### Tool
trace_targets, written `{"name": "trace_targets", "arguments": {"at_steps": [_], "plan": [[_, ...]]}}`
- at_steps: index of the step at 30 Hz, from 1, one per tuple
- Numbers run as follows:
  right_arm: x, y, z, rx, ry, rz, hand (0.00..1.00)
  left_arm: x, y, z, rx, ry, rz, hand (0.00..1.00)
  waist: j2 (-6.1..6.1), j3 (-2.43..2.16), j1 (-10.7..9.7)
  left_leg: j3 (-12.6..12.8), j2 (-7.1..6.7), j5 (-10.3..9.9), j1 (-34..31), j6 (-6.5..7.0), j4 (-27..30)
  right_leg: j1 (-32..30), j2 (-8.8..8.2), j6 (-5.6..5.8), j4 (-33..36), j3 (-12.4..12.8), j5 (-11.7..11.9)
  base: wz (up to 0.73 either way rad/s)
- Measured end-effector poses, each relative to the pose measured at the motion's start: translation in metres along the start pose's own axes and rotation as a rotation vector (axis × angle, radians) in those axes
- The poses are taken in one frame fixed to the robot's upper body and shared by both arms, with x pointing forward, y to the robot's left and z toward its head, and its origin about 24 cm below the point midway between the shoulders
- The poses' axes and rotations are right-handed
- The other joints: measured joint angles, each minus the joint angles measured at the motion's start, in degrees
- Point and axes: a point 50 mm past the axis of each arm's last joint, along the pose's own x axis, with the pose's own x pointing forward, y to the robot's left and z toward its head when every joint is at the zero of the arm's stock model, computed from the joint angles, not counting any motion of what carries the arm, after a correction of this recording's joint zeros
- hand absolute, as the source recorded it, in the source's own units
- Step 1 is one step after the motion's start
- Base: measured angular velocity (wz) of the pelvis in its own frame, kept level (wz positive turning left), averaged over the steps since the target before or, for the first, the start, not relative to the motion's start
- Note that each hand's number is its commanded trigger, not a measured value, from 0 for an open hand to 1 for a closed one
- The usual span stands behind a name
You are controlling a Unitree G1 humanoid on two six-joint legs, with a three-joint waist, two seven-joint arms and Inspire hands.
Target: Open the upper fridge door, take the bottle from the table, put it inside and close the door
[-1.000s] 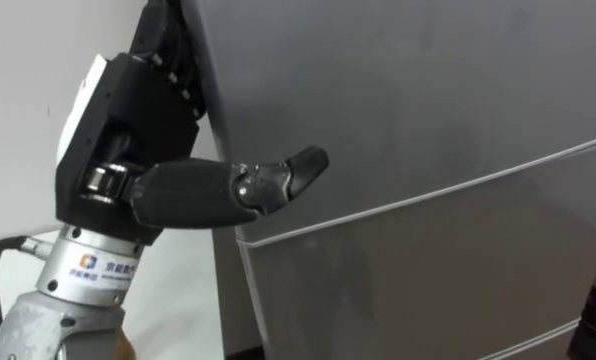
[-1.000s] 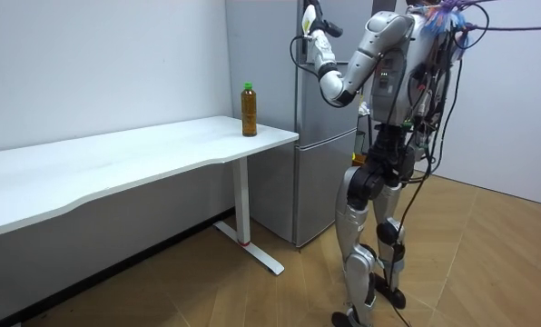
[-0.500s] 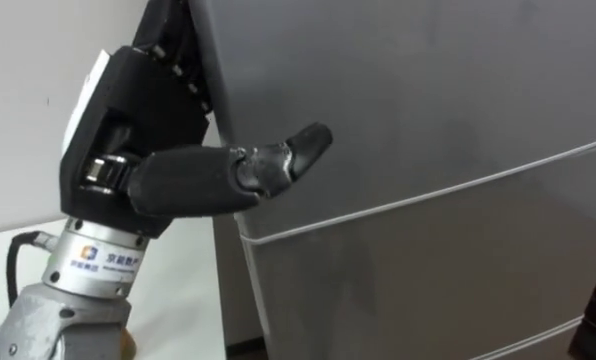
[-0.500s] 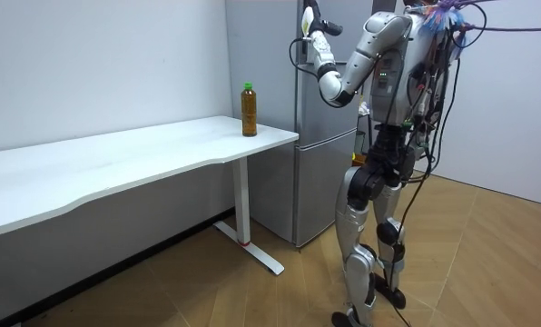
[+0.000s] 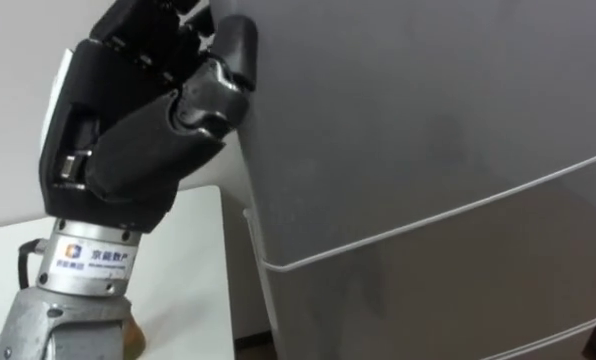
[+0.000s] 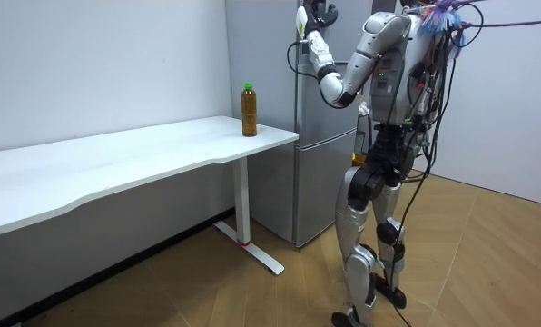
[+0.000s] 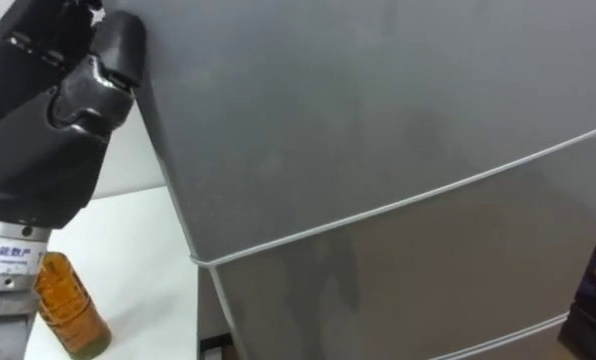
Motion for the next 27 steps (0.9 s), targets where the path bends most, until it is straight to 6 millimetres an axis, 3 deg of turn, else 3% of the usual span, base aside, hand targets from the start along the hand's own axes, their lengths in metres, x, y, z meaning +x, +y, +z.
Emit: {"name": "trace_targets", "arguments": {"at_steps": [6,10,11,12,13,27], "plan": [[0.0,0.0,0.003,-0.02,-0.002,0.003,0.0,-0.001,0.0,0.001,-0.012,-0.014,-0.001,1.0,-0.02,-0.05,0.6,-0.1,-0.01,0.0,0.0,0.03,0.2,0.1,-0.04,0.06,0.0,0.0,0.0,0.0],[0.0,0.0,0.003,-0.012,-0.001,-0.001,0.0,-0.001,-0.001,0.002,-0.011,-0.022,-0.005,0.85,0.18,-0.19,0.8,-0.1,-0.04,0.0,-0.1,0.06,0.3,0.1,-0.07,0.09,0.1,-0.1,0.1,0.0],[0.0,-0.001,0.002,-0.012,0.0,-0.005,0.0,-0.001,-0.001,0.002,-0.012,-0.02,-0.009,0.71,0.18,-0.2,0.9,-0.1,-0.04,0.0,-0.1,0.07,0.3,0.1,-0.07,0.09,0.1,-0.1,0.1,0.0],[0.0,-0.001,0.002,-0.013,0.002,-0.007,0.0,-0.001,-0.002,0.001,-0.015,-0.018,-0.011,0.17,0.18,-0.2,1.1,-0.1,-0.05,0.1,-0.1,0.11,0.3,0.1,-0.08,0.1,0.1,-0.1,0.1,0.0],[0.0,0.0,0.002,-0.017,0.002,-0.008,0.0,-0.001,-0.002,0.001,-0.015,-0.018,-0.011,0.0,0.2,-0.21,1.1,-0.2,-0.08,0.1,-0.1,0.16,0.4,0.2,-0.11,0.11,0.1,-0.1,0.1,0.0],[0.0,0.0,0.001,-0.025,0.008,-0.009,0.0,-0.004,-0.011,-0.007,-0.075,0.013,-0.043,0.0,0.16,-0.33,1.2,-0.4,-0.32,0.2,0.5,0.33,0.8,1.2,-0.3,0.28,0.0,-0.1,0.3,0.01]]}}
